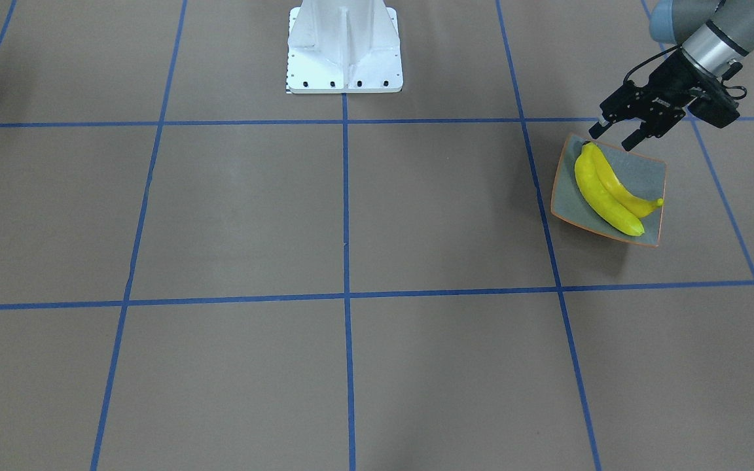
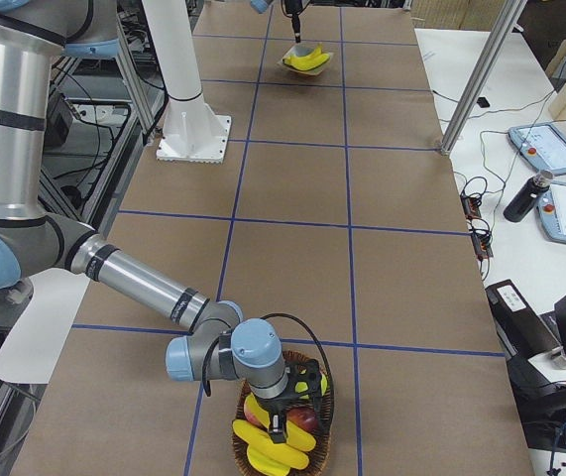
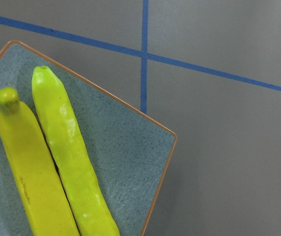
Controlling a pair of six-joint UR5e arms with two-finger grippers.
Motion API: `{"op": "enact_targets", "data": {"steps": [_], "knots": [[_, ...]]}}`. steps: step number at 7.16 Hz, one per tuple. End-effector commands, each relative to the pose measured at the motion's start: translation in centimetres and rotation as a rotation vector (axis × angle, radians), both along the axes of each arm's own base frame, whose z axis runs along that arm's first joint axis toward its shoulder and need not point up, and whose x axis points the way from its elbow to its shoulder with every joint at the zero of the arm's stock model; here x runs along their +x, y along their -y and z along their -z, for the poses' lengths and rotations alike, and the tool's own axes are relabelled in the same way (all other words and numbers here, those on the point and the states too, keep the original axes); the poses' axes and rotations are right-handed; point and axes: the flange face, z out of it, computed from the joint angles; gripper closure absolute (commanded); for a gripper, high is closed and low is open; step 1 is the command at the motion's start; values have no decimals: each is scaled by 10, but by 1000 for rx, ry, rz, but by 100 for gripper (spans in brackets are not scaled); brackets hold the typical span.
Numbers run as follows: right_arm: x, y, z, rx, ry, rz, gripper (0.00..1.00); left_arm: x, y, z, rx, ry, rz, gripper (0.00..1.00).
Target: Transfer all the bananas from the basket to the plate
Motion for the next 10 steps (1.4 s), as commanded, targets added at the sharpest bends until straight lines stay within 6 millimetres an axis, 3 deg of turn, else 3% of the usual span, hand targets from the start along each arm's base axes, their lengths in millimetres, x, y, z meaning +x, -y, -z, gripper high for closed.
{"op": "enact_targets", "data": {"steps": [1,2,3,4,5,10], "knots": [[-4,-1,-2,10,-16,22,39,2,2,3,5,-4,0,0],[-2,1,-2,25,-37,41,53,4,3,4,8,-6,0,0],[0,1,-3,41,-74,69,58,4,3,4,8,-6,0,0],[1,4,-1,57,-87,86,85,4,3,4,8,-6,0,0],[3,9,2,75,-110,103,100,4,3,4,7,-6,-2,0],[5,27,15,115,-135,123,100,2,3,3,5,-4,3,0]]}}
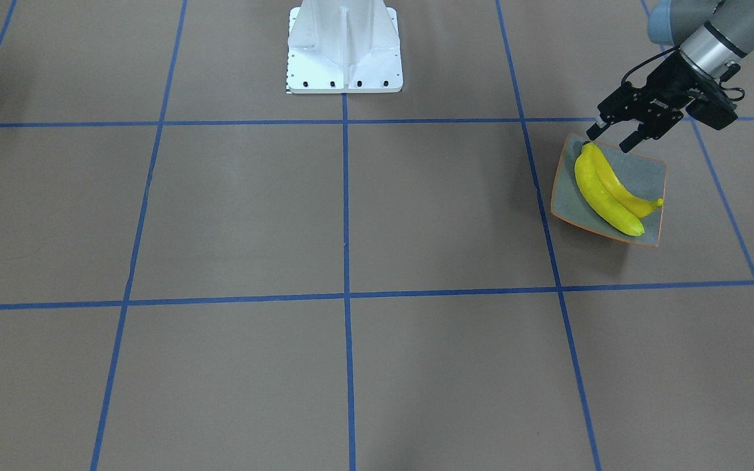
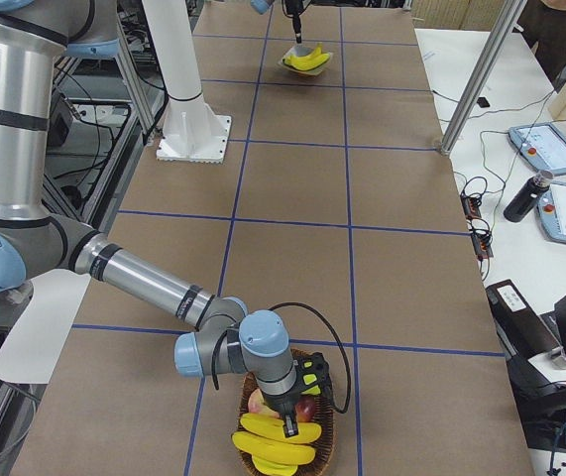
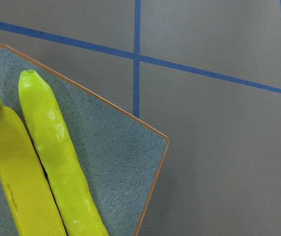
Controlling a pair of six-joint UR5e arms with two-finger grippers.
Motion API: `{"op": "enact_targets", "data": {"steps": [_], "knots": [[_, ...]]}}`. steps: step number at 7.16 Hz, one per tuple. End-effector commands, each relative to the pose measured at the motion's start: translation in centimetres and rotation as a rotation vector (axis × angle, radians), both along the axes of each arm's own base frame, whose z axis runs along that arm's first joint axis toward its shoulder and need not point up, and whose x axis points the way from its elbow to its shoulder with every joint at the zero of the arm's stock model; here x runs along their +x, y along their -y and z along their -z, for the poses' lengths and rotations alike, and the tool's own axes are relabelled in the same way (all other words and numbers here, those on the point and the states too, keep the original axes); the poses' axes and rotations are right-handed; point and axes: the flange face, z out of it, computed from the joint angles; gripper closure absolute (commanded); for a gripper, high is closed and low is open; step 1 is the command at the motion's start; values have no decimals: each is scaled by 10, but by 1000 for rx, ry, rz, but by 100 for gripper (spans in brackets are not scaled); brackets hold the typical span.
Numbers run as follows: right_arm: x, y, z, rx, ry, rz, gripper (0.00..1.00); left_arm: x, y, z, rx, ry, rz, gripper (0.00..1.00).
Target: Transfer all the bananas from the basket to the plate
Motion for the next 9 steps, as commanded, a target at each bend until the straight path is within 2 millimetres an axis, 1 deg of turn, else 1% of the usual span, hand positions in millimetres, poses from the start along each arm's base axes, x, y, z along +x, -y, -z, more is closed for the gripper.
{"op": "enact_targets", "data": {"steps": [1,2,3,4,6,9], "knots": [[-1,11,5,2,12,-3,58,0,0,-1,-2,1,2,0],[-1,10,2,-5,16,-12,6,0,0,0,-2,1,2,0],[-1,7,-1,-14,15,-14,1,-1,0,0,-1,0,3,0],[-1,-2,-7,-28,17,-13,1,-1,0,1,0,-1,3,0],[-2,-15,-28,-64,8,1,1,-1,0,2,4,-3,3,0],[-27,-13,-31,-71,2,62,3,-1,1,2,5,-4,3,0]]}}
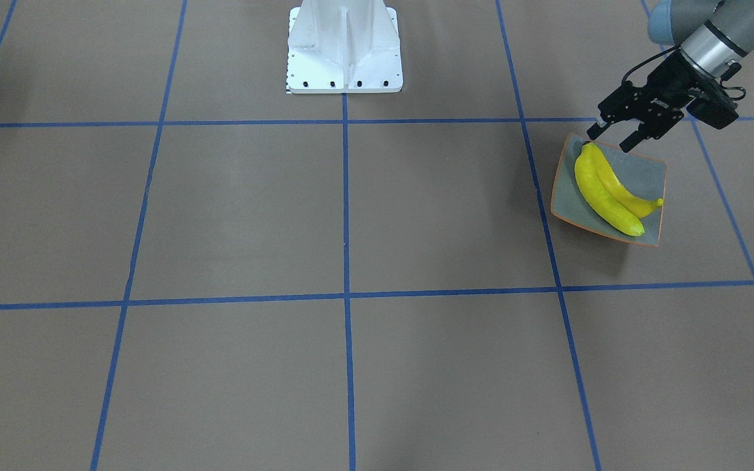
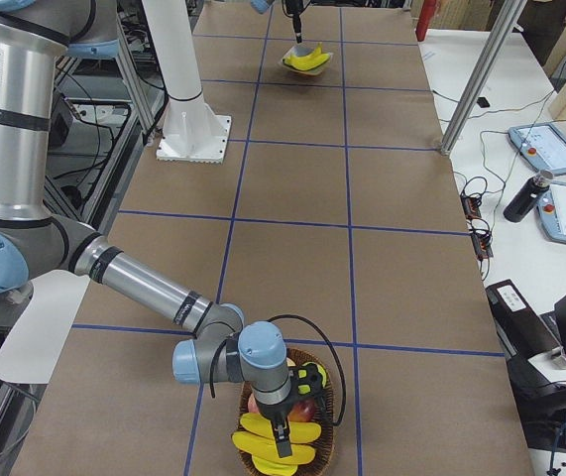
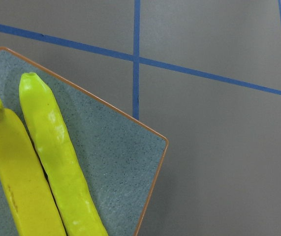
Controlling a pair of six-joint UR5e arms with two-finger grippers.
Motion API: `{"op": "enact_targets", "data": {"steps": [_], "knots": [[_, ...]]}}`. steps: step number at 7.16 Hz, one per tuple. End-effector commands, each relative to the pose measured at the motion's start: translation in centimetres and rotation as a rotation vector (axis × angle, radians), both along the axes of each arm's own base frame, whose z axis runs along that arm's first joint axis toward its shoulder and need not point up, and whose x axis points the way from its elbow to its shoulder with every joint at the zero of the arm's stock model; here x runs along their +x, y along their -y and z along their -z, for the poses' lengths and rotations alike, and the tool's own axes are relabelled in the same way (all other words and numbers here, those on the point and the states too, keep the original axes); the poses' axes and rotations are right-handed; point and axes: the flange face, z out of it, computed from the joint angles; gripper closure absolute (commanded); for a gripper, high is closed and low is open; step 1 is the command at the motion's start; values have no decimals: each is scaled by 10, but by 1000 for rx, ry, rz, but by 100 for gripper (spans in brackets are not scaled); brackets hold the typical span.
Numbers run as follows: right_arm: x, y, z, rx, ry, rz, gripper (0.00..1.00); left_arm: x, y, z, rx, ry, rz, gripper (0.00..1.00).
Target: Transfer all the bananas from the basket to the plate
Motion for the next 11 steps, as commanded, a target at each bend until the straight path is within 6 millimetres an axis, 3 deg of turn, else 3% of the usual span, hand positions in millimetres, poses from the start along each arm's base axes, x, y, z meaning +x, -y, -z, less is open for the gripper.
{"op": "enact_targets", "data": {"steps": [1,2,3,4,8,11], "knots": [[-13,4,1,6,-6,38,27,1,0,0,0,0,-1,0],[-12,8,3,20,-46,55,64,1,1,0,0,0,-1,0],[-10,12,4,43,-81,94,93,2,0,-1,-1,1,-3,0],[-9,15,6,57,-100,114,100,2,2,2,3,-3,-1,0],[-5,30,24,99,-104,109,100,4,2,0,-1,-1,-4,0],[14,38,46,140,-105,58,100,7,6,3,3,-4,-4,0]]}}
